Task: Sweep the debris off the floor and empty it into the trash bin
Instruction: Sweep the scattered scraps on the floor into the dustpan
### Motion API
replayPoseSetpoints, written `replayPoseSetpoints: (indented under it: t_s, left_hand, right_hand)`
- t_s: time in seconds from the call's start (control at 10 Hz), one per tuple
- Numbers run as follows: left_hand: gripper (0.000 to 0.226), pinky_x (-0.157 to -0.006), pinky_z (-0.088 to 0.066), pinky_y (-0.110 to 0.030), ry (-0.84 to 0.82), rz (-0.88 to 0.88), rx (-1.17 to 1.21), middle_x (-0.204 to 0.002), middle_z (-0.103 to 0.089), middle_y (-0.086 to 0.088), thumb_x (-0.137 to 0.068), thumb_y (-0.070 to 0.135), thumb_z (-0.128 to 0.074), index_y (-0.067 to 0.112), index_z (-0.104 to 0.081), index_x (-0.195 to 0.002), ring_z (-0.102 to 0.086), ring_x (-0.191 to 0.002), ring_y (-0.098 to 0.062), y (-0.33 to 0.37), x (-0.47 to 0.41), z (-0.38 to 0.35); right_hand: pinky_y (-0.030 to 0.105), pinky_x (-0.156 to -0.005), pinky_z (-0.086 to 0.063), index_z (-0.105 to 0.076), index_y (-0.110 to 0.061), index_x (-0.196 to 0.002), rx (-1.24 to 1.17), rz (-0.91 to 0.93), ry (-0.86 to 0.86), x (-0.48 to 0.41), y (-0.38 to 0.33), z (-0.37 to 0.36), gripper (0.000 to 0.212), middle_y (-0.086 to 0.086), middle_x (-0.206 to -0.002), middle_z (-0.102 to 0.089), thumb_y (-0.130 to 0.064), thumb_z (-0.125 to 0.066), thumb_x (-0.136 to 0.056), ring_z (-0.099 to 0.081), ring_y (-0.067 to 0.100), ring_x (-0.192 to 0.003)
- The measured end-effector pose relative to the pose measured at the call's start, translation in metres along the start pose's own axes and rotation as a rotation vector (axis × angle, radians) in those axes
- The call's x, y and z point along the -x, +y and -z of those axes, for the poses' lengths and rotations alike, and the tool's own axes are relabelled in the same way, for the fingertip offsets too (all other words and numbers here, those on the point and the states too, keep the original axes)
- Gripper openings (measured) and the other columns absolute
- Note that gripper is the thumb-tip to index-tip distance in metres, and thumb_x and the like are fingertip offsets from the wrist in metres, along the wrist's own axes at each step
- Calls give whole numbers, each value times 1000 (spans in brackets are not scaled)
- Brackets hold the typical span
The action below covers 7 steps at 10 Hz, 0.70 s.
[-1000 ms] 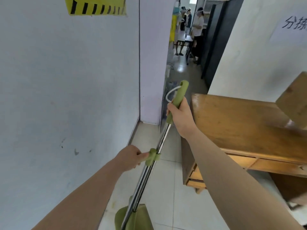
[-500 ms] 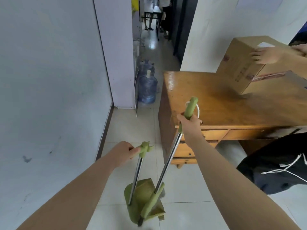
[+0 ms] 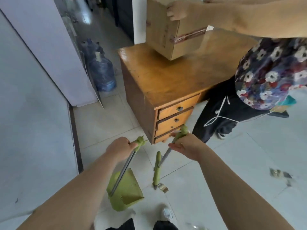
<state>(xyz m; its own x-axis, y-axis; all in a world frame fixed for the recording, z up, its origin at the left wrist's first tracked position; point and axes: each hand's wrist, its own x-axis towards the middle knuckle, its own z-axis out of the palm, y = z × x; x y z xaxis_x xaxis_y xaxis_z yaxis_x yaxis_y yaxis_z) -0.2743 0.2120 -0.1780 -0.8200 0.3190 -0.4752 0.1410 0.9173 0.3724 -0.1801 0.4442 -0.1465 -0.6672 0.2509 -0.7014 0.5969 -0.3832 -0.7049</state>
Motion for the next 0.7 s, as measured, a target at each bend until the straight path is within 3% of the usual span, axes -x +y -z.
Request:
replayPoseSetpoints:
  t_s: [0.1,0.2,0.3,0.4,0.5,0.6,0.7]
  left_hand:
    - [54,-50,-32,-29,-31,-31,-58,-57,-50,0,-92,61,-45,15,-46,-63,-49,-55,-20,2,-12,-3]
    - [53,-48,-30,-28,-44,-54,-98,-60,-52,0,-91,62,-46,16,-47,-65,-50,-55,-17,2,-17,-6]
    - [52,-47,-29,-28,-67,-85,-136,-60,-51,0,-92,60,-47,16,-46,-65,-48,-54,-16,4,-18,-12]
    - [51,-47,-30,-28,-87,-120,-150,-61,-52,-1,-93,57,-47,14,-48,-66,-48,-54,-16,7,-18,-18]
    - [51,-48,-32,-28,-97,-152,-162,-64,-56,-2,-93,58,-47,13,-51,-69,-49,-55,-16,14,-17,-23]
    - [51,-50,-33,-29,-113,-185,-177,-67,-58,-2,-93,58,-47,13,-51,-70,-50,-58,-17,26,-17,-33]
    - [51,-52,-35,-29,-135,-221,-212,-70,-59,-3,-92,58,-47,11,-57,-76,-53,-62,-19,45,-13,-47]
  right_hand:
    - [35,-87,-57,-48,-3,-117,-324,-26,87,0,29,7,32,15,-114,-53,13,-44,-89,-56,28,-104]
    - [44,-85,-57,-51,-6,-114,-627,-71,239,4,62,16,24,11,-108,-54,-2,-40,-93,-57,34,-108]
    - [35,-78,-57,-59,-16,-102,-654,-113,290,11,88,17,15,9,-89,-66,-20,-45,-96,-59,30,-100]
    - [29,-89,-53,-61,-4,-95,-688,-215,263,10,116,20,10,18,-107,-60,2,-61,-87,-57,31,-103]
    - [35,-75,-58,-56,2,-85,-691,-287,186,23,141,26,13,25,-101,-56,14,-51,-86,-65,36,-83]
    - [30,-56,-54,-50,1,-85,-696,-359,210,35,163,44,19,29,-84,-60,14,-36,-90,-62,35,-63]
    - [23,-50,-46,-49,-2,-82,-806,-431,266,50,181,74,24,27,-86,-51,9,-30,-90,-53,26,-63]
